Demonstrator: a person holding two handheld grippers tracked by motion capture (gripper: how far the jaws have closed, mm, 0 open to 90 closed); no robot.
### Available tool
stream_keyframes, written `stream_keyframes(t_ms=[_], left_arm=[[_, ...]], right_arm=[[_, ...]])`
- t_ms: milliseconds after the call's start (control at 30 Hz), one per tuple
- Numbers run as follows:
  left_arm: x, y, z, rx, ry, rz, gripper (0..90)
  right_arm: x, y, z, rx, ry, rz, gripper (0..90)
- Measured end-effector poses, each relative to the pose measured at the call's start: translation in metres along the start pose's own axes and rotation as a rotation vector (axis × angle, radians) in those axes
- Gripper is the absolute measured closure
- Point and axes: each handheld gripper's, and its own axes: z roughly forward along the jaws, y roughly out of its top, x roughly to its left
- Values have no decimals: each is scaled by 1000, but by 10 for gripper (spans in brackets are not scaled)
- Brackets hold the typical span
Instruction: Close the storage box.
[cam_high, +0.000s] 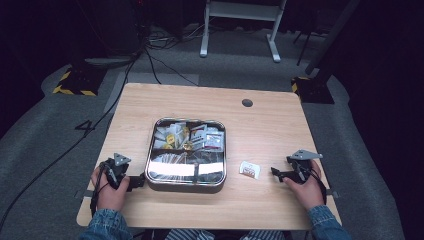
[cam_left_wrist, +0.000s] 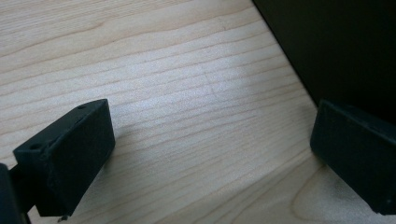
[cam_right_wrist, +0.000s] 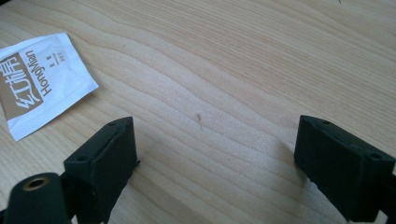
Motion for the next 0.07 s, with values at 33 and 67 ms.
stream_keyframes(t_ms=[33, 67], left_arm=[[0, 0, 0, 0, 0, 0, 1], [0, 0, 0, 0, -1, 4, 1]], right_arm=[[0, 0, 0, 0, 0, 0, 132], [0, 0, 0, 0, 0, 0, 132]])
